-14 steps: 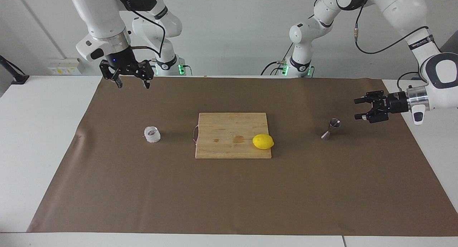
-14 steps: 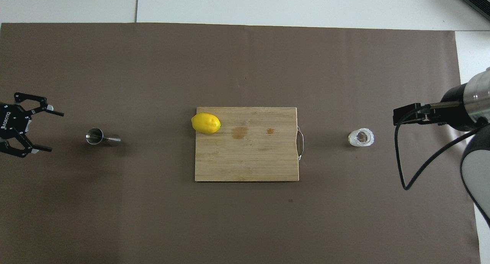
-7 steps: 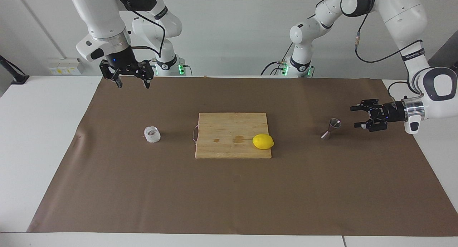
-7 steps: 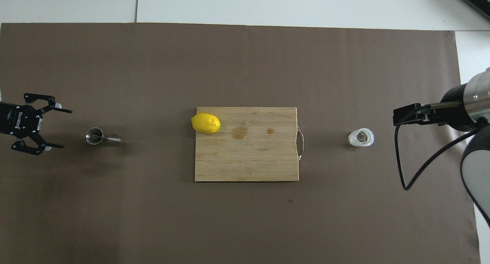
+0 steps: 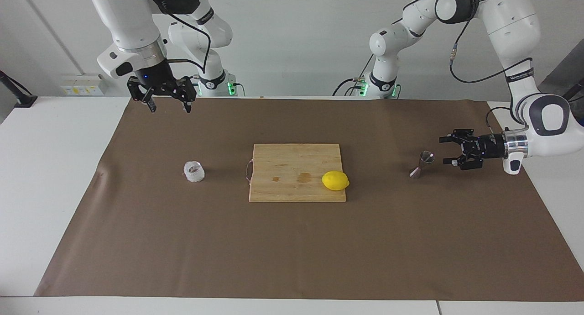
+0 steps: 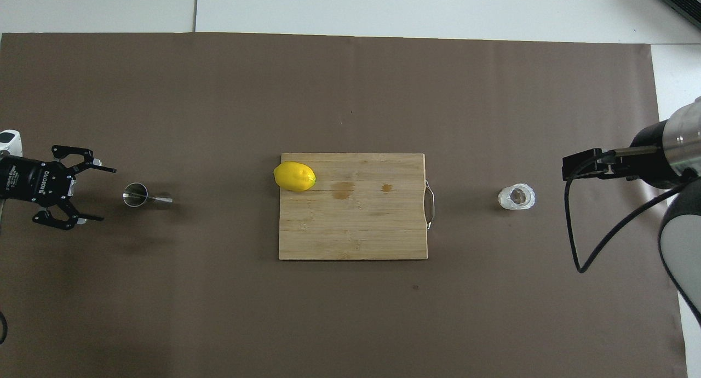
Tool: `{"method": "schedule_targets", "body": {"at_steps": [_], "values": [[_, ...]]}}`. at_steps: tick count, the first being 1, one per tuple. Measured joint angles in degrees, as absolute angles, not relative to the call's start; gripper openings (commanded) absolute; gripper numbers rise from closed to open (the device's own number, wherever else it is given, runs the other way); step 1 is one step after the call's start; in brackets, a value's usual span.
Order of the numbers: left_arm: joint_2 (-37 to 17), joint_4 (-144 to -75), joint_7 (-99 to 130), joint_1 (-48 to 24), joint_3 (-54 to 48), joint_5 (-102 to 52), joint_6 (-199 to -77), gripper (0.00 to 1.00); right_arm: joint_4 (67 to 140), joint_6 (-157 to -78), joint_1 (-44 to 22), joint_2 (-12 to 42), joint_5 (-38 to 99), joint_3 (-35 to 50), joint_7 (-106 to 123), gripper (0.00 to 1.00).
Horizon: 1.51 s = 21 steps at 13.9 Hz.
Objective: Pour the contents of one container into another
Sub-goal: 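Move the open left gripper toward the small metal cup, then close the left gripper around the metal cup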
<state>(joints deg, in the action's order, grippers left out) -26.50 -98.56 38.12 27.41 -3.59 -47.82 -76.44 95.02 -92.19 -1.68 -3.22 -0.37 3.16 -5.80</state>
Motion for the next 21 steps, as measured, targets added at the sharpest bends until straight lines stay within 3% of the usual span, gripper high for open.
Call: {"method": "schedule_targets", "body": {"at_steps": [12, 21], "values": [[-28.95, -105.45, 38.12, 27.44, -4.39, -52.90, -79.06, 1.00, 95.02, -91.36, -1.68, -3.22, -0.37, 3.16, -5.80, 1.00], [-28.94, -106.79, 37.99, 27.45, -5.16, -53.67, -79.07, 1.00, 95.02, -91.29, -1.68, -3.22, -0.37, 3.16, -5.80, 1.00]]}}
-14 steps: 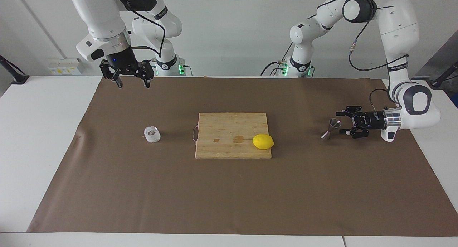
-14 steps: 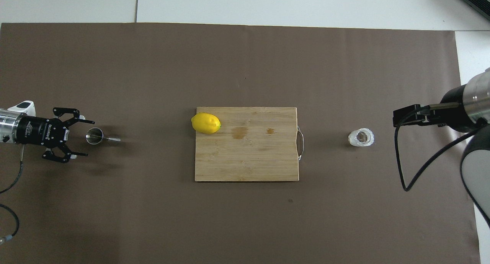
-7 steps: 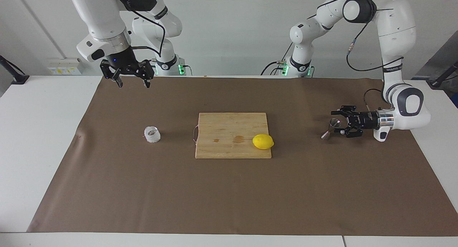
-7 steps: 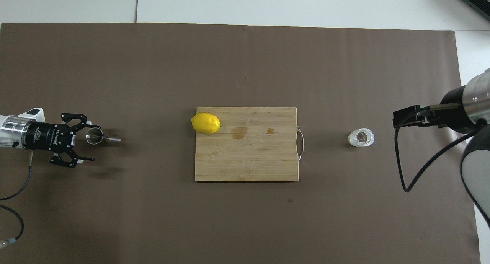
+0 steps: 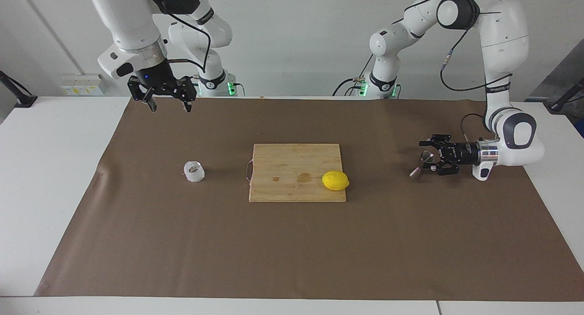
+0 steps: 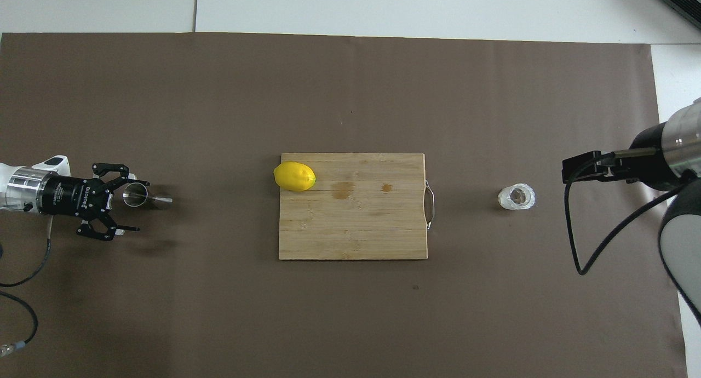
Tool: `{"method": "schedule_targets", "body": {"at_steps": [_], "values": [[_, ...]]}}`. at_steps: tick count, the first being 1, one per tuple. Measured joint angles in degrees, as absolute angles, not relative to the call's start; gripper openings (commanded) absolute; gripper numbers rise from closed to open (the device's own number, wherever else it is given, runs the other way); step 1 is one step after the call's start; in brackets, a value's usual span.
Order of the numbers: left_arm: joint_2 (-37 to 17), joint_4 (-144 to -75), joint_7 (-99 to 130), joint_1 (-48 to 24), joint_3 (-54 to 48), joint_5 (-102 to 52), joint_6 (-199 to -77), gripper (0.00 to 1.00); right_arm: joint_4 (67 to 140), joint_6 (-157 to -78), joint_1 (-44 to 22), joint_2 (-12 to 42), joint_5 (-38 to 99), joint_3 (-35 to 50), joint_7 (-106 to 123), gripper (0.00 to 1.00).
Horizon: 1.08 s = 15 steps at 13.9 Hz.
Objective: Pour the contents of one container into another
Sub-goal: 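Close the left gripper around the metal cup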
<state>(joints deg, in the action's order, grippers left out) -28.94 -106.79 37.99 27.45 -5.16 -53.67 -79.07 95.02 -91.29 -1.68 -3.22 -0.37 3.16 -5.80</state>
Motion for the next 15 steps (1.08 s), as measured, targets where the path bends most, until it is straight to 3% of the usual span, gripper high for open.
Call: {"method": "schedule_targets", "body": {"at_steps": [8, 11, 15], "values": [[-28.93, -106.79, 37.88, 27.67, -5.18, -53.83, -79.07, 1.00, 95.03, -91.29, -1.67, -3.22, -0.37, 3.16, -5.80, 1.00], [-28.93, -106.79, 37.88, 28.22, -5.18, -53.83, -79.06, 0.92, 95.04, -91.29, -1.67, -3.22, -0.37, 3.16, -5.80, 1.00], [-28.93, -106.79, 37.91, 28.24, -5.26, -53.85, -79.06, 0.92, 95.10, -91.23, -1.67, -3.22, -0.37, 3.16, -5.80, 1.00]]}}
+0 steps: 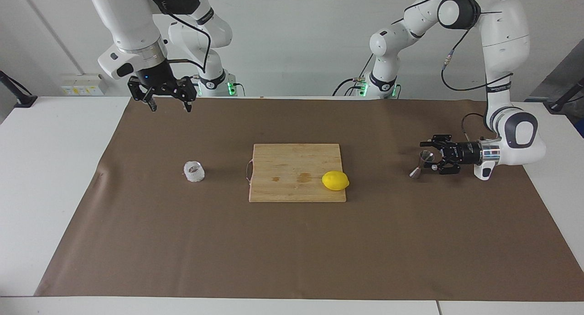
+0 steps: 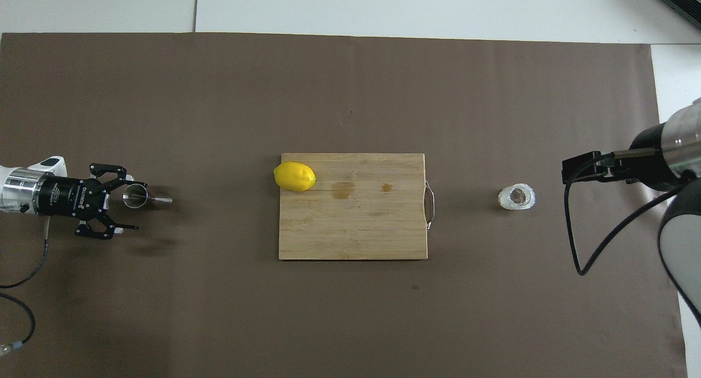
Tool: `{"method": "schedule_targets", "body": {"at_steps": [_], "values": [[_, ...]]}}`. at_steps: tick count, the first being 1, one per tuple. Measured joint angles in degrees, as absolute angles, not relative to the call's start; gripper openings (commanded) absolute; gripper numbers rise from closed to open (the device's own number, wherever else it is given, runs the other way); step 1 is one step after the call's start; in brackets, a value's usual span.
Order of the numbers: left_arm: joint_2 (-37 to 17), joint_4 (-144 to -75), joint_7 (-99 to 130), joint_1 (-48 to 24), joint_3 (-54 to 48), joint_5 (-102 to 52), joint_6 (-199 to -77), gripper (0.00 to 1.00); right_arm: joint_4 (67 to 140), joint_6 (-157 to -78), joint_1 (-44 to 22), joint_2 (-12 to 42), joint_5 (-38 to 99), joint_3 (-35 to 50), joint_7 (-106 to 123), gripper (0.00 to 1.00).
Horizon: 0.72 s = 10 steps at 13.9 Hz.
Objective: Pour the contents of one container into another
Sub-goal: 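Close the left gripper around the metal cup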
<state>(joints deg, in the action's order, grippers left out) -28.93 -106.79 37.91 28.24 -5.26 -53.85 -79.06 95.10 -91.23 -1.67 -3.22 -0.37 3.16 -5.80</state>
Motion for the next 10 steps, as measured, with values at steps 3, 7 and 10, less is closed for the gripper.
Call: {"method": "schedule_targets", "body": {"at_steps": [3, 7, 10], "values": [[-28.93, -106.79, 37.94, 28.24, -5.29, -54.02, -79.06, 0.85, 95.10, -91.22, -1.67, -3.22, -0.37, 3.16, -5.80, 1.00], [-28.93, -106.79, 38.21, 28.24, -5.29, -54.93, -79.06, 0.76, 95.10, -91.22, -1.67, -3.22, -0.37, 3.16, -5.80, 1.00], [-28.92, -106.79, 38.24, 28.24, -5.30, -55.15, -79.06, 0.70, 95.10, -91.22, -1.67, -3.24, -0.37, 3.16, -5.80, 1.00]]}}
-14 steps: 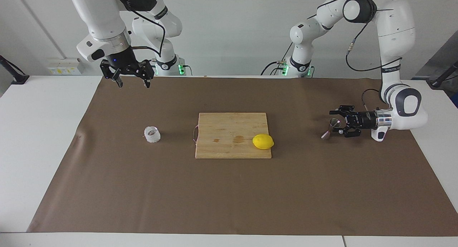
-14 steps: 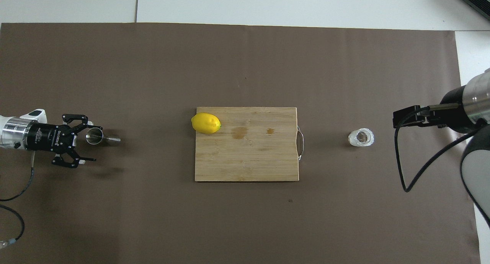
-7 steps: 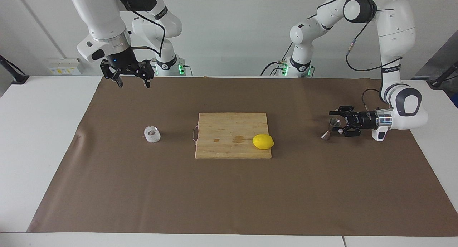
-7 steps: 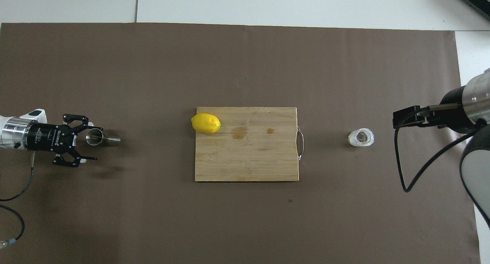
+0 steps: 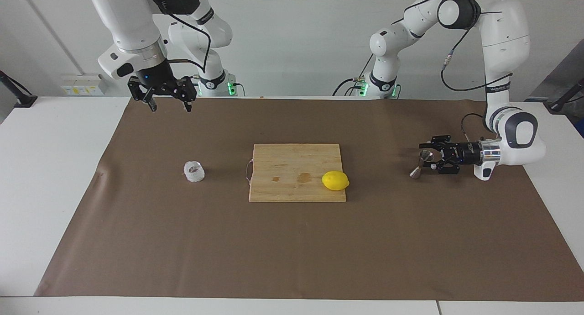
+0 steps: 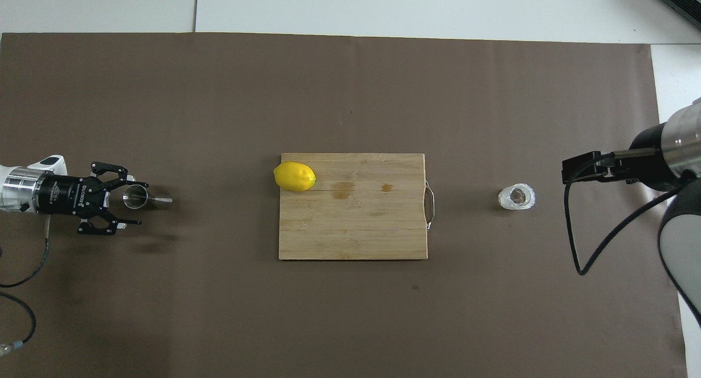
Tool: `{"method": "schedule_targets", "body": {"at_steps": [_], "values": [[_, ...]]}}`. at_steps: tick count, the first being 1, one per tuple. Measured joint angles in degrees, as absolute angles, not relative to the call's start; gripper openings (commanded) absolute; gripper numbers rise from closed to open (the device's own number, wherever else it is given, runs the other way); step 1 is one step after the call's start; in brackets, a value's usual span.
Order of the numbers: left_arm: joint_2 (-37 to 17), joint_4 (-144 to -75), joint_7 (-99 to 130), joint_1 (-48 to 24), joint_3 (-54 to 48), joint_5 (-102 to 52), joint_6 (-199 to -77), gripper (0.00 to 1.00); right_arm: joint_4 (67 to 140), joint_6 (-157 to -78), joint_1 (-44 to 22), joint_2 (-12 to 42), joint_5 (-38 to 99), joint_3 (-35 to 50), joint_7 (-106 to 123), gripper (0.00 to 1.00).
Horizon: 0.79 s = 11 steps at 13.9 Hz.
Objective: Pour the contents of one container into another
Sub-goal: 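Close the left gripper around the metal cup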
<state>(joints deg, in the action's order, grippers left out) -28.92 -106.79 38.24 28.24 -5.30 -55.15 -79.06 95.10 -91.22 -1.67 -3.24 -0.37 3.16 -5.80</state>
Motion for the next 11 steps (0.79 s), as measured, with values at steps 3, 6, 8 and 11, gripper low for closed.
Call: {"method": "schedule_targets", "body": {"at_steps": [3, 6, 8, 11], "values": [[-28.92, -106.79, 38.45, 28.24, -5.30, -55.17, -79.06, 0.70, 95.10, -91.22, -1.67, -3.24, -0.37, 3.16, -5.80, 1.00], [-28.92, -106.79, 39.62, 28.24, -5.30, -55.22, -79.06, 0.68, 95.10, -91.22, -1.67, -3.24, -0.37, 3.16, -5.80, 1.00], [-28.92, -106.79, 40.05, 28.24, -5.30, -55.36, -79.06, 0.60, 95.11, -91.22, -1.67, -3.24, -0.37, 3.16, -5.79, 1.00], [-28.92, -106.79, 40.99, 28.24, -5.32, -55.90, -79.06, 0.40, 95.11, -91.22, -1.67, -3.24, -0.37, 3.16, -5.80, 1.00]]}}
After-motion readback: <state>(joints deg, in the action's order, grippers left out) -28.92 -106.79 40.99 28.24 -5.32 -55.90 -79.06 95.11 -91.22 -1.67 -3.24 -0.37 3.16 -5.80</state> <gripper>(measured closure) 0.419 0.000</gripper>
